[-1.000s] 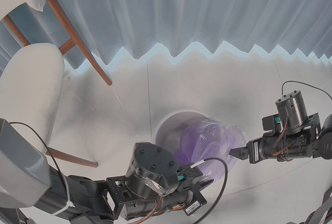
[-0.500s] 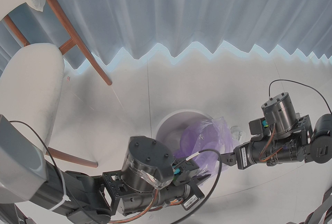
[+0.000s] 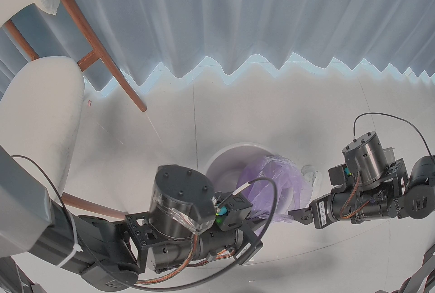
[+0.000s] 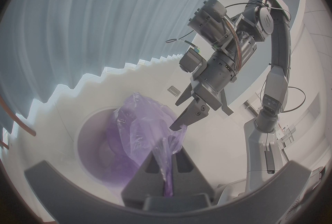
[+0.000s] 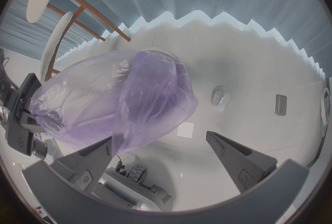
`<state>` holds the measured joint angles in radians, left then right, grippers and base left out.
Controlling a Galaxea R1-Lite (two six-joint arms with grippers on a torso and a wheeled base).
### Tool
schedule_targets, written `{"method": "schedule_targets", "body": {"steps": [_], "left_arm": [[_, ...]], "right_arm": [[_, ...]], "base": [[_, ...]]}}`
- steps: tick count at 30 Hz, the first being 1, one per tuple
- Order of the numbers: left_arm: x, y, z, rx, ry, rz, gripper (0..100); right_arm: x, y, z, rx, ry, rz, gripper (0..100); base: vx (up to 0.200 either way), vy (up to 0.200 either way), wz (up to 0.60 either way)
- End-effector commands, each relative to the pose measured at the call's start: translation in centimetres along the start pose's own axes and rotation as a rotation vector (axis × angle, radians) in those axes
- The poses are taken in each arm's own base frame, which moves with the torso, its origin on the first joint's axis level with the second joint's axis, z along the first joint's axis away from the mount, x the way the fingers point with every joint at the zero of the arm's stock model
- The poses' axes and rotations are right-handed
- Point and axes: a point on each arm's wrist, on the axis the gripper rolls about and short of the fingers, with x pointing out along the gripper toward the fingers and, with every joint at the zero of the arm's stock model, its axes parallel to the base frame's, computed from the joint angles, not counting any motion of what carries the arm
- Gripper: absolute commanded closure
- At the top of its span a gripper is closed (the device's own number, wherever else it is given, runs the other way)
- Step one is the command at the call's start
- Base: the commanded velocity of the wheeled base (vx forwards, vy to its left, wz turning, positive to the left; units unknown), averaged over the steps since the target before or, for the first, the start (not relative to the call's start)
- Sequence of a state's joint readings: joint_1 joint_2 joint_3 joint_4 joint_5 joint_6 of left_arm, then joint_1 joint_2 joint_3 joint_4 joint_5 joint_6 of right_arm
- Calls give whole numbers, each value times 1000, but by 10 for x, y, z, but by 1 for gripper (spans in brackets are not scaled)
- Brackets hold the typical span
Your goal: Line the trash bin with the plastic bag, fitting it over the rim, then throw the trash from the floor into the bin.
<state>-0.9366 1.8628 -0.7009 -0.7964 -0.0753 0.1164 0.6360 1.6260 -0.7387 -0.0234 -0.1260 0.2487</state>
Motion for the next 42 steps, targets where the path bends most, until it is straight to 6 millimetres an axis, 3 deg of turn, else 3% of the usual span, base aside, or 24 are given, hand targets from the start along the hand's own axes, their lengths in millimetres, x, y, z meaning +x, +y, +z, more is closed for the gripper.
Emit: {"method": "schedule_targets", "body": {"steps": [1,11,12,24,30,38,41,42], "left_arm": [[0,-4,-1,6,3,-17,100],[2,-19,-6,21,23,-64,100],[2,-19,-6,19,25,-64,100],[-19,-18,-17,7,63,-63,100],[-26,-14,-2,-38,48,-20,100],[-16,6,25,-54,-72,14,100],[-15,8,26,-55,-78,9,100],[-18,8,17,-73,-50,1,100]], "right_arm": [[6,3,7,0,-4,3,0],[7,4,13,6,-22,4,0],[7,3,14,7,-23,3,100],[-6,-4,25,52,-91,-18,100],[-25,-2,34,63,-174,15,100],[-38,-4,32,80,-280,115,100],[-40,-5,31,79,-294,118,100],[-43,-4,30,64,-311,127,100]], "base": [[0,0,0],[0,0,0],[0,0,0],[0,0,0],[0,0,0],[0,0,0],[0,0,0],[0,0,0]]}}
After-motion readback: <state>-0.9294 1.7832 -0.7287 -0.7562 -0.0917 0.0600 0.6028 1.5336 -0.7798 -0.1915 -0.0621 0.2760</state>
